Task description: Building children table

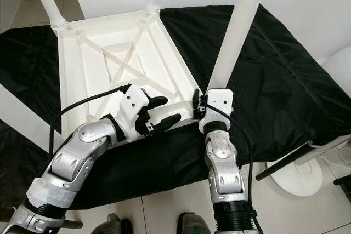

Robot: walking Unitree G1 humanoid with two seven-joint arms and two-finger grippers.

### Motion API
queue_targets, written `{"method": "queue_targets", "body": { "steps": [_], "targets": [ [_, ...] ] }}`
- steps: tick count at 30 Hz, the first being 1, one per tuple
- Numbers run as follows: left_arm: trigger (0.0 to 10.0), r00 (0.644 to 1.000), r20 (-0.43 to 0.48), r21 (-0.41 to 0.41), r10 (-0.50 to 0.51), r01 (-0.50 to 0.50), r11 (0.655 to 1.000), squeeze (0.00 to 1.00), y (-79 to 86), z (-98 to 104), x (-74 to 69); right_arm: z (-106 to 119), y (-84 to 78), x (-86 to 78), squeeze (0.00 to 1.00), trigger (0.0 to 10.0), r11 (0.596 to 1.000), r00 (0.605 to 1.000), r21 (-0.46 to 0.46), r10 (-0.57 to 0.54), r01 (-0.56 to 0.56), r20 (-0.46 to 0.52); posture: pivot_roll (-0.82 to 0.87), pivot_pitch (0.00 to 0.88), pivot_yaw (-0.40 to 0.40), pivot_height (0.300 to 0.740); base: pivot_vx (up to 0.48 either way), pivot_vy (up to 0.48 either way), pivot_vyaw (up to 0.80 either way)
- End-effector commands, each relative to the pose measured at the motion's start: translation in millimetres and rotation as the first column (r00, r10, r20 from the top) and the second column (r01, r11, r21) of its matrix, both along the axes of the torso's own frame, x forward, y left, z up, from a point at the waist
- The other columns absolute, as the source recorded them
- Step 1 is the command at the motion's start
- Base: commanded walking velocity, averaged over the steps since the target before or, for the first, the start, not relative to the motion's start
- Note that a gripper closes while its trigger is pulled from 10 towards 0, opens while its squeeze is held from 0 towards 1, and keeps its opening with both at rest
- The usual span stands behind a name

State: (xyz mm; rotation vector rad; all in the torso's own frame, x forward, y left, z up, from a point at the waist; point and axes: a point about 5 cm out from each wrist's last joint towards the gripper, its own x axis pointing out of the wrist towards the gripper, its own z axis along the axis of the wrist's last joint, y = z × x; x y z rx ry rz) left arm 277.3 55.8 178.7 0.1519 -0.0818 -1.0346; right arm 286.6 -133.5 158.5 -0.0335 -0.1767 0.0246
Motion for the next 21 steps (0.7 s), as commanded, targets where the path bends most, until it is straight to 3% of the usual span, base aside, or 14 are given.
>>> {"method": "queue_targets", "body": {
  "steps": [1, 8, 9, 11, 12, 21],
  "targets": [
    [10.0, 0.999, -0.005, -0.005, 0.047, -0.047, 0.999, 0.00, 2.1, -0.6, 2.3, 2.0, -1.0, -3.6, 1.00, 10.0, 0.999, 0.999, 0.002, 0.033, -0.033, 0.019, -0.10, 0.093, 0.014, 0.740, 0.000, 0.000, 0.00],
    [10.0, 0.999, -0.006, -0.009, 0.047, -0.048, 0.999, 0.00, 2.6, -0.1, 2.0, 1.2, -11.6, -9.4, 1.00, 10.0, 0.991, 0.991, -0.032, 0.129, -0.128, 0.028, -0.10, 0.089, 0.018, 0.740, 0.000, 0.000, 0.00],
    [10.0, 0.999, -0.004, -0.006, 0.043, -0.043, 0.999, 0.00, 2.7, -0.1, 1.7, -0.5, -23.1, -14.6, 1.00, 10.0, 0.974, 0.976, -0.070, 0.216, -0.214, 0.017, -0.11, 0.084, 0.023, 0.740, 0.000, 0.000, 0.00],
    [10.0, 0.999, -0.004, -0.005, 0.041, -0.041, 0.999, 0.00, 2.9, -0.3, 1.6, -1.1, -27.1, -16.1, 1.00, 10.0, 0.968, 0.971, -0.072, 0.240, -0.239, 0.009, -0.11, 0.084, 0.023, 0.740, 0.000, 0.000, 0.00],
    [10.0, 0.999, -0.003, -0.001, 0.037, -0.037, 0.999, 0.00, 3.3, -0.2, 1.9, -1.5, -36.6, -17.6, 0.00, 10.0, 0.939, 0.944, -0.109, 0.328, -0.328, -0.010, -0.11, 0.081, 0.026, 0.740, 0.000, 0.000, 0.00],
    [10.0, 0.999, -0.001, -0.002, 0.034, -0.034, 0.999, 0.00, 2.4, 1.0, 3.1, 2.7, -51.0, -13.1, 0.00, 10.0, 0.883, 0.898, -0.173, 0.438, -0.437, -0.034, -0.11, 0.080, 0.028, 0.740, 0.000, 0.000, 0.00]
  ]
}}
